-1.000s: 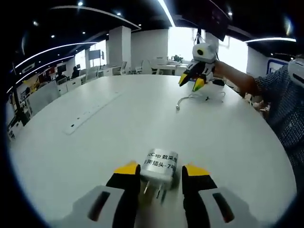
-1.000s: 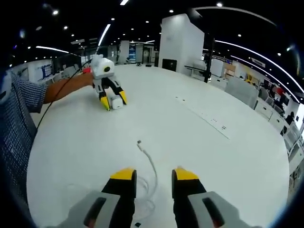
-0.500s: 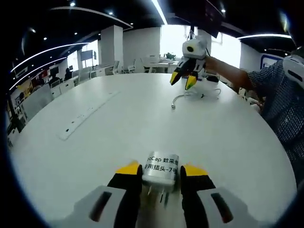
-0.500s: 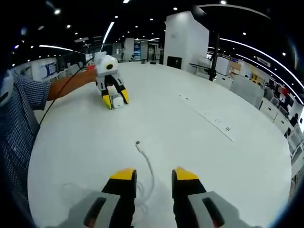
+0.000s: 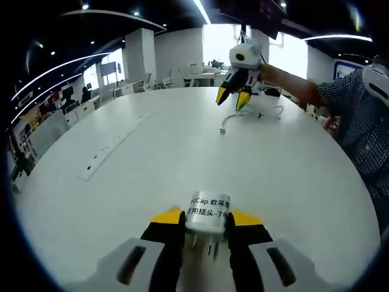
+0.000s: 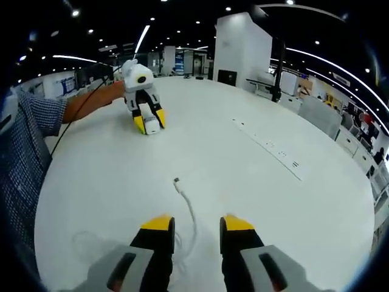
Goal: Plug the desk Type‑C cable into the charger adapter.
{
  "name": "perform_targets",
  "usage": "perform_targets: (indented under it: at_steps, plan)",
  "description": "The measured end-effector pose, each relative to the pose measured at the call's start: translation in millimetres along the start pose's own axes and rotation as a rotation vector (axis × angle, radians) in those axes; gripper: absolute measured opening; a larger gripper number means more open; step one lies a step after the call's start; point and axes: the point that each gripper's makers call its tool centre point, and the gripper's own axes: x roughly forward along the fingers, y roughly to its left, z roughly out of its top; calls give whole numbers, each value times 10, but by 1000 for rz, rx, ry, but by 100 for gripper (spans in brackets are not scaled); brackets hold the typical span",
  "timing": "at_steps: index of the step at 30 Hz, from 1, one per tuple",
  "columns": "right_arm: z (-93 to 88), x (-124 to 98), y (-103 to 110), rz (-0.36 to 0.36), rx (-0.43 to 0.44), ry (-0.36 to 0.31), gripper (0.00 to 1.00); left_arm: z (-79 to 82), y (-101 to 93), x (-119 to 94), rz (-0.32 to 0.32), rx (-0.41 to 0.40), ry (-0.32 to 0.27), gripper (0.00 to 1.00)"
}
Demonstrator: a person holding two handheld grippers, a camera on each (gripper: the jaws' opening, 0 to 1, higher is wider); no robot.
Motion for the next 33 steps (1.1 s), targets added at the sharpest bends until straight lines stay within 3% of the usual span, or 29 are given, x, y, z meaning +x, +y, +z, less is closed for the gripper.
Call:
perform_targets:
  at_steps: [15, 25, 33]
  plan:
    - [-14, 88, -21, 21, -30, 26, 31, 32, -84, 40, -5, 3, 8, 27]
    - [-28, 239, 1, 49, -87, 71, 28, 77, -82, 70, 3, -3, -24, 27]
    - [-1, 365, 5, 93, -105, 67, 25, 121, -140, 107, -26, 10, -37, 27]
